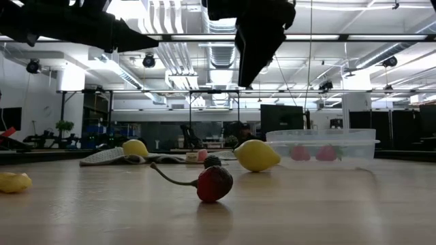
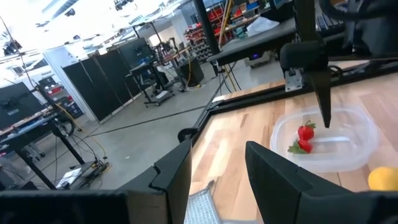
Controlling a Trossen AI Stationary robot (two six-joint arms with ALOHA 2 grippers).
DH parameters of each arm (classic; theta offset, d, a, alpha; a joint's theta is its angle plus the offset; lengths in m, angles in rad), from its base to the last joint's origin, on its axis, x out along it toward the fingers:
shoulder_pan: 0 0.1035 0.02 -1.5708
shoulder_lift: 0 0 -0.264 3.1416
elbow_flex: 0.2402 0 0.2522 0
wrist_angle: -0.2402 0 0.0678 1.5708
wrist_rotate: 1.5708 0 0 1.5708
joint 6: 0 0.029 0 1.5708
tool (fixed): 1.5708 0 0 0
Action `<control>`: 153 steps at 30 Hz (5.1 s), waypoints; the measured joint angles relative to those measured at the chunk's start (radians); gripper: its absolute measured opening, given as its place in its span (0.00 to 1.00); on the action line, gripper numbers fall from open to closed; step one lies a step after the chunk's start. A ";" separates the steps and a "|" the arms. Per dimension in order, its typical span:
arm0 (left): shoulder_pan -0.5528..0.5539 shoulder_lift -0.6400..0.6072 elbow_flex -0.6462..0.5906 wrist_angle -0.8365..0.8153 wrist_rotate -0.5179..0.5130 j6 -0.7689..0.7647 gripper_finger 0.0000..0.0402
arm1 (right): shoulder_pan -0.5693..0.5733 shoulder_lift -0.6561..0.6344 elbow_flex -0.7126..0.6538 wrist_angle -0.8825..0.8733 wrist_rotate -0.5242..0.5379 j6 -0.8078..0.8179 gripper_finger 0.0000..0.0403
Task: Pick and placing Produce into tupperware
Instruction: Put the bottom lemon into the transparent container
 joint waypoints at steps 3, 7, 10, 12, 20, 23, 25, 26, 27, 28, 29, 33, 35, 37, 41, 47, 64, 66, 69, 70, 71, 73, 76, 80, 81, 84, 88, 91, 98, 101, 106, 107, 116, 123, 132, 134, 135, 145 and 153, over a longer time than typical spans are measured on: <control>0.000 0.000 0.000 -0.006 0.000 0.000 0.34 | -0.009 0.000 -0.022 0.031 -0.045 -0.001 0.89; 0.000 0.000 0.000 -0.006 0.000 0.000 0.34 | -0.016 0.000 -0.061 0.079 -0.063 -0.001 0.89; 0.000 0.000 0.000 -0.006 0.000 0.000 0.34 | -0.020 0.000 -0.096 0.131 -0.088 -0.001 0.89; 0.000 0.000 0.000 -0.006 0.000 0.000 0.34 | -0.022 0.000 -0.123 0.166 -0.111 -0.003 0.89; 0.000 0.000 0.000 -0.005 0.000 0.000 0.34 | -0.025 0.000 -0.192 0.222 -0.130 0.011 0.89; 0.000 0.000 0.000 -0.005 0.000 0.000 0.34 | -0.025 0.000 -0.215 0.276 -0.161 0.011 0.89; 0.000 0.000 0.000 -0.005 0.000 0.000 0.34 | -0.025 0.000 -0.235 0.299 -0.176 0.010 0.89; 0.000 0.000 0.000 -0.005 0.000 0.000 0.34 | -0.025 0.000 -0.247 0.313 -0.176 0.010 0.89; 0.000 0.000 0.000 -0.005 0.000 0.000 0.34 | -0.024 0.000 -0.259 0.328 -0.176 0.010 0.89; 0.000 0.000 0.000 -0.005 0.000 0.000 0.34 | -0.024 0.000 -0.270 0.336 -0.177 0.011 0.89; 0.000 0.000 0.000 -0.005 0.000 0.000 0.34 | -0.024 0.000 -0.278 0.338 -0.177 0.013 0.89; 0.000 0.000 0.000 -0.005 0.000 0.000 0.34 | -0.025 0.000 -0.313 0.369 -0.177 0.022 0.89; 0.000 0.000 0.000 -0.005 0.000 0.000 0.34 | -0.025 0.000 -0.329 0.387 -0.178 0.030 0.89; 0.000 0.000 0.000 -0.005 0.000 0.000 0.34 | -0.024 0.000 -0.348 0.421 -0.180 0.030 0.89; 0.000 0.000 0.000 -0.005 0.000 0.000 0.34 | -0.024 0.000 -0.383 0.458 -0.182 0.030 0.89; 0.000 0.000 0.000 -0.006 0.000 0.000 0.34 | -0.026 0.000 -0.423 0.506 -0.183 0.034 0.89; 0.000 0.000 0.000 -0.007 0.000 0.000 0.34 | -0.026 0.000 -0.456 0.550 -0.189 0.034 0.83; 0.000 0.000 0.000 -0.007 0.000 0.000 0.34 | -0.026 0.000 -0.465 0.553 -0.206 0.038 0.82; 0.000 0.000 0.000 -0.007 0.000 0.000 0.34 | -0.026 0.000 -0.474 0.572 -0.207 0.054 0.81; 0.000 0.000 0.000 -0.007 0.000 0.000 0.34 | -0.026 0.000 -0.475 0.576 -0.208 0.056 0.81; 0.000 0.000 0.000 -0.007 0.000 0.000 0.34 | -0.026 0.000 -0.475 0.576 -0.208 0.056 0.81; 0.000 0.000 0.000 -0.007 0.000 0.000 0.34 | -0.026 0.000 -0.476 0.577 -0.208 0.056 0.81; 0.000 0.000 0.000 -0.007 0.000 0.000 0.34 | -0.026 0.000 -0.476 0.579 -0.207 0.056 0.81; 0.000 0.000 0.000 -0.007 0.000 0.000 0.34 | -0.026 0.000 -0.476 0.587 -0.207 0.056 0.81; 0.000 0.000 0.000 -0.007 0.000 0.000 0.34 | -0.026 0.000 -0.476 0.590 -0.207 0.056 0.81; 0.000 0.000 0.000 -0.007 0.000 0.000 0.34 | -0.026 0.000 -0.476 0.590 -0.207 0.056 0.81; 0.000 0.000 0.000 -0.007 0.000 0.000 0.34 | -0.026 0.000 -0.471 0.590 -0.206 0.054 0.81; 0.000 0.000 0.000 -0.007 0.000 0.000 0.34 | -0.026 0.000 -0.471 0.589 -0.206 0.053 0.81; 0.000 0.000 0.000 -0.007 0.000 0.000 0.34 | -0.026 0.000 -0.473 0.585 -0.206 0.053 0.78; 0.000 0.000 0.000 -0.007 0.000 0.000 0.34 | -0.026 0.000 -0.473 0.585 -0.206 0.053 0.71; 0.000 0.000 0.000 -0.007 0.000 0.000 0.34 | -0.026 0.000 -0.473 0.585 -0.206 0.049 0.55; 0.000 0.000 0.000 -0.007 0.000 0.000 0.34 | -0.026 0.000 -0.473 0.585 -0.206 0.047 0.52; 0.000 0.000 0.000 -0.007 0.000 0.000 0.34 | -0.026 -0.002 -0.473 0.567 -0.208 0.041 0.48; 0.000 0.000 0.000 -0.007 0.000 0.000 0.34 | -0.020 -0.002 -0.470 0.563 -0.232 0.042 0.48; 0.000 0.000 0.000 -0.007 0.000 0.000 0.34 | -0.018 -0.002 -0.466 0.562 -0.233 0.045 0.48; 0.000 0.000 0.000 -0.007 0.000 0.000 0.34 | -0.016 -0.002 -0.466 0.562 -0.231 0.045 0.48; 0.000 0.000 0.000 -0.007 0.000 0.000 0.34 | -0.015 -0.002 -0.465 0.563 -0.229 0.045 0.48; 0.000 0.000 0.000 -0.007 0.000 0.000 0.34 | -0.009 -0.002 -0.457 0.562 -0.251 0.081 0.48; 0.000 0.000 0.000 -0.007 0.000 0.000 0.34 | 0.000 -0.002 -0.429 0.560 -0.251 0.061 0.48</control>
